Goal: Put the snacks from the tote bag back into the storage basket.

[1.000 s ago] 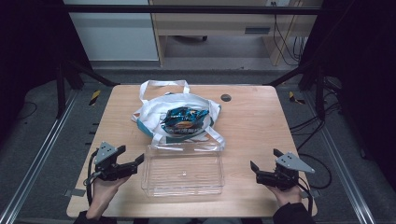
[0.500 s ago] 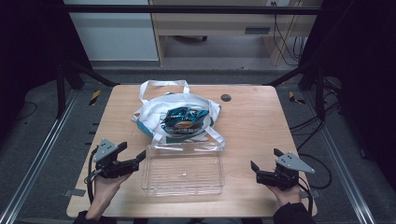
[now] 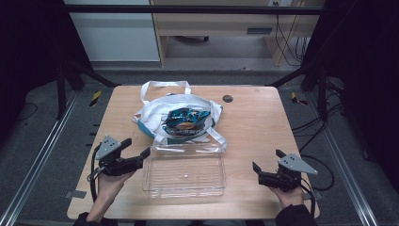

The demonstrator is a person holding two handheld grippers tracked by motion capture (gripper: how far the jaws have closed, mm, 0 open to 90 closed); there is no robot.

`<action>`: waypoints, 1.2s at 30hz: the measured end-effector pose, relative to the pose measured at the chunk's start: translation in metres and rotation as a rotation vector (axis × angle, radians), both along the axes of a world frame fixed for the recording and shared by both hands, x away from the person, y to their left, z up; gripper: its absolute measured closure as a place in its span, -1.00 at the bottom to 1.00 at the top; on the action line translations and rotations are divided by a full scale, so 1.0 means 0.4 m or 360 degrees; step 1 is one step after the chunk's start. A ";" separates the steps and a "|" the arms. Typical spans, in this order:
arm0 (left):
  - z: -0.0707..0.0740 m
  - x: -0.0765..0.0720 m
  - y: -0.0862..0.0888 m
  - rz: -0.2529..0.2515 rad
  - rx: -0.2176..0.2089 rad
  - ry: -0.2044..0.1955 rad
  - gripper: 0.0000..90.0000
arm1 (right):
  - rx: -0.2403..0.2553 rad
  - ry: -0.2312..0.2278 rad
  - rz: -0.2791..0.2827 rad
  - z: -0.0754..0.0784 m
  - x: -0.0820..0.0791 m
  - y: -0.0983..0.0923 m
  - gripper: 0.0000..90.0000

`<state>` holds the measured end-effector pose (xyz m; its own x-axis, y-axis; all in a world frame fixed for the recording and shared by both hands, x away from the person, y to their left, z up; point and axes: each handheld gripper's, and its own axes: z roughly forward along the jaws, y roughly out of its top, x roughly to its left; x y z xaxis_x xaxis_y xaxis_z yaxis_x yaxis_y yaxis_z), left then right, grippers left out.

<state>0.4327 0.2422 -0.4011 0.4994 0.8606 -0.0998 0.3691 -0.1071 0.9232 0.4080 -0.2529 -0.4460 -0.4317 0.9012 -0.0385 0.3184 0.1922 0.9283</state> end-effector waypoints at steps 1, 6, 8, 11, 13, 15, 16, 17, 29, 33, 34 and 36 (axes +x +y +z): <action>0.002 0.002 -0.004 -0.0003 0.0000 -0.0003 -0.61 | 0.0000 0.0000 0.0000 0.000 0.000 0.000 -0.91; 0.015 0.007 -0.021 -0.0026 0.0014 -0.0023 -0.60 | 0.0000 -0.0002 0.0003 0.002 0.000 0.002 -0.91; 0.019 0.010 -0.028 -0.0032 0.0020 -0.0029 -0.59 | -0.0003 -0.0005 0.0000 0.003 0.000 0.003 -0.91; 0.023 0.016 -0.041 -0.0050 0.0033 -0.0034 -0.59 | -0.0004 -0.0010 0.0005 0.004 0.000 0.004 -0.91; 0.026 0.020 -0.048 -0.0055 0.0042 -0.0037 -0.59 | -0.0004 -0.0009 0.0005 0.004 0.000 0.004 -0.91; 0.030 0.026 -0.055 -0.0062 0.0048 -0.0045 -0.58 | -0.0004 -0.0009 0.0004 0.005 0.000 0.004 -0.91; 0.032 0.029 -0.058 -0.0064 0.0052 -0.0047 -0.58 | -0.0002 -0.0011 0.0002 0.006 -0.001 0.004 -0.91; 0.033 0.032 -0.060 -0.0064 0.0049 -0.0048 -0.58 | -0.0002 -0.0011 0.0002 0.006 -0.001 0.004 -0.91; 0.052 0.066 -0.087 -0.0085 0.0026 -0.0058 -0.52 | 0.0002 -0.0017 0.0004 0.007 -0.001 0.004 -0.91; 0.054 0.075 -0.099 -0.0085 0.0043 -0.0065 -0.50 | 0.0001 -0.0018 0.0003 0.008 -0.001 0.004 -0.91; 0.054 0.077 -0.101 -0.0087 0.0052 -0.0066 -0.49 | 0.0001 -0.0017 0.0004 0.008 0.000 0.004 -0.91; 0.054 0.082 -0.107 -0.0089 0.0057 -0.0067 -0.49 | 0.0001 -0.0018 0.0004 0.008 0.000 0.004 -0.91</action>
<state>0.4655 0.1993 -0.3795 0.5498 0.8340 -0.0472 0.3227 -0.1599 0.9329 0.4080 -0.2512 -0.4428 -0.4332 0.9003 -0.0428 0.3074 0.1923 0.9319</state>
